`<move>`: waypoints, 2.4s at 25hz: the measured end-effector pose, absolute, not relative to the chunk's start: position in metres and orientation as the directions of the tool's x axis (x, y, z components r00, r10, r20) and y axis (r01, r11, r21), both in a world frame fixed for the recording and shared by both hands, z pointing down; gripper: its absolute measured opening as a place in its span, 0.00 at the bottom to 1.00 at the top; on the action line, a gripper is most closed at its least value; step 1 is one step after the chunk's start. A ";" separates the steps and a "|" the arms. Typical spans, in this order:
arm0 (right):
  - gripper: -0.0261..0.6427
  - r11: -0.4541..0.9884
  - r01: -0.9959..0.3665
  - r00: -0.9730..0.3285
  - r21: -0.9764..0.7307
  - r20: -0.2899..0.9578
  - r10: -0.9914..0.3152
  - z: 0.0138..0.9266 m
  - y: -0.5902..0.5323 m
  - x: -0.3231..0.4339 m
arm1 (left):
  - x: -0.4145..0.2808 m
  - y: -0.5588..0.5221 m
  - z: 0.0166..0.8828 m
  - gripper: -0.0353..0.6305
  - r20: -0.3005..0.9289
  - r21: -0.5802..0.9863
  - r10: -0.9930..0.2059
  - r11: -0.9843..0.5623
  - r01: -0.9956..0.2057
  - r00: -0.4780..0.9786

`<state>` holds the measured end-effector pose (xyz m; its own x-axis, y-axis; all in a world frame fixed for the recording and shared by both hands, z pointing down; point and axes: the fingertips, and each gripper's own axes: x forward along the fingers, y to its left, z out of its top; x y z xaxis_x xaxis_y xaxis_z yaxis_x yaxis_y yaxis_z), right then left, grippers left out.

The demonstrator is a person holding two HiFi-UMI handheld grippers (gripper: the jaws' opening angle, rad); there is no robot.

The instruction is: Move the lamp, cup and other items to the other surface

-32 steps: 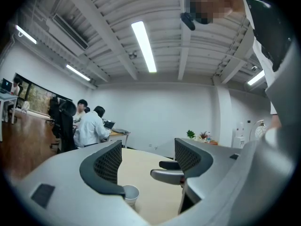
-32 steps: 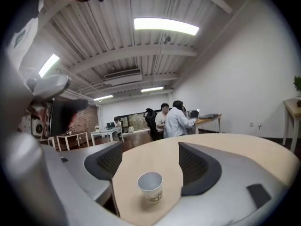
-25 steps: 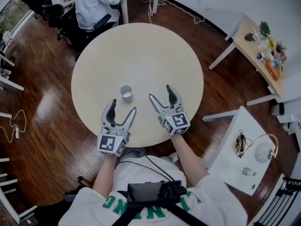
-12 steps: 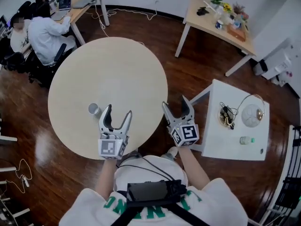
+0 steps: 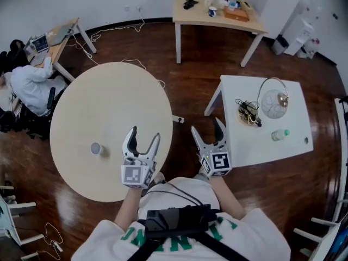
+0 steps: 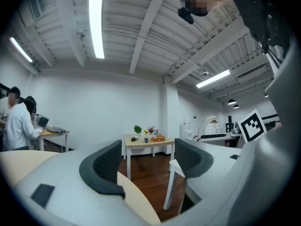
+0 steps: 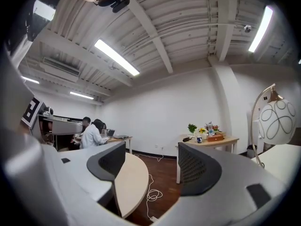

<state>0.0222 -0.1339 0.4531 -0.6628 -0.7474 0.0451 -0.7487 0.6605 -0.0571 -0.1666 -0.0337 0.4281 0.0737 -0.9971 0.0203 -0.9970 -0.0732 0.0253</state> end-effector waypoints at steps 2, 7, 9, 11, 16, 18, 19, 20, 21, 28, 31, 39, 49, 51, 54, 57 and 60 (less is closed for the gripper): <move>0.57 0.648 -0.757 -0.652 -0.079 0.044 -0.757 0.456 -0.135 0.035 | -0.154 -0.042 0.438 0.56 0.045 0.022 -0.993 -0.112 -0.994 0.112; 0.57 0.591 -0.803 -0.595 -0.082 0.033 -0.803 0.473 -0.144 0.078 | -0.114 -0.067 0.449 0.56 0.057 0.033 -0.974 -0.217 -0.976 0.219; 0.57 0.568 -0.817 -0.575 -0.103 0.055 -0.816 0.479 -0.144 0.094 | -0.093 -0.078 0.453 0.56 0.058 0.028 -0.960 -0.273 -0.962 0.274; 0.57 0.531 -0.840 -0.540 -0.113 0.072 -0.839 0.488 -0.146 0.120 | -0.068 -0.091 0.456 0.56 0.061 0.030 -0.943 -0.326 -0.945 0.327; 0.56 0.377 -0.919 -0.390 -0.116 0.129 -0.912 0.514 -0.155 0.209 | 0.000 -0.117 0.467 0.56 0.072 0.043 -0.889 -0.451 -0.892 0.453; 0.56 0.326 -0.940 -0.338 -0.101 0.154 -0.928 0.525 -0.160 0.245 | 0.028 -0.126 0.472 0.56 0.076 0.048 -0.865 -0.494 -0.868 0.496; 0.56 0.309 -0.947 -0.321 -0.094 0.172 -0.931 0.533 -0.163 0.260 | 0.042 -0.130 0.474 0.56 0.080 0.053 -0.853 -0.513 -0.857 0.515; 0.56 0.294 -0.952 -0.306 -0.087 0.191 -0.933 0.544 -0.168 0.274 | 0.054 -0.134 0.477 0.56 0.085 0.059 -0.842 -0.529 -0.847 0.532; 0.56 0.281 -0.956 -0.293 -0.084 0.213 -0.932 0.556 -0.174 0.287 | 0.066 -0.137 0.480 0.56 0.092 0.063 -0.832 -0.544 -0.837 0.547; 0.56 0.217 -0.964 -0.257 -0.151 0.342 -0.904 0.638 -0.226 0.340 | 0.116 -0.149 0.492 0.56 0.156 0.075 -0.789 -0.590 -0.804 0.594; 0.55 0.223 -0.963 -0.264 -0.152 0.371 -0.890 0.661 -0.246 0.344 | 0.119 -0.151 0.500 0.56 0.188 0.075 -0.791 -0.579 -0.812 0.582; 0.47 0.229 -0.963 -0.269 -0.145 0.400 -0.876 0.688 -0.285 0.354 | 0.105 -0.145 0.524 0.56 0.231 0.065 -0.811 -0.539 -0.840 0.538; 0.49 0.243 -0.959 -0.280 -0.144 0.366 -0.887 0.681 -0.296 0.362 | 0.110 -0.136 0.520 0.56 0.253 0.091 -0.810 -0.525 -0.846 0.530; 0.48 0.251 -0.957 -0.290 -0.148 0.393 -0.873 0.691 -0.301 0.360 | 0.107 -0.134 0.525 0.56 0.254 0.082 -0.812 -0.523 -0.848 0.525; 0.37 0.267 -0.955 -0.297 -0.132 0.421 -0.857 0.704 -0.310 0.358 | 0.107 -0.132 0.530 0.56 0.262 0.080 -0.816 -0.514 -0.854 0.515; 0.11 0.282 -0.956 -0.288 -0.080 0.429 -0.856 0.715 -0.315 0.365 | 0.113 -0.128 0.528 0.56 0.273 0.091 -0.817 -0.503 -0.859 0.508; 0.10 0.302 -0.952 -0.294 -0.052 0.437 -0.850 0.709 -0.315 0.364 | 0.110 -0.122 0.535 0.56 0.272 0.070 -0.822 -0.502 -0.862 0.501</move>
<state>0.3640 -0.3154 0.7094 -0.2937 -0.8500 0.4374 -0.9519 0.3020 -0.0524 0.1102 -0.1219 0.5351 0.5009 -0.8215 0.2725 -0.8619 -0.5022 0.0702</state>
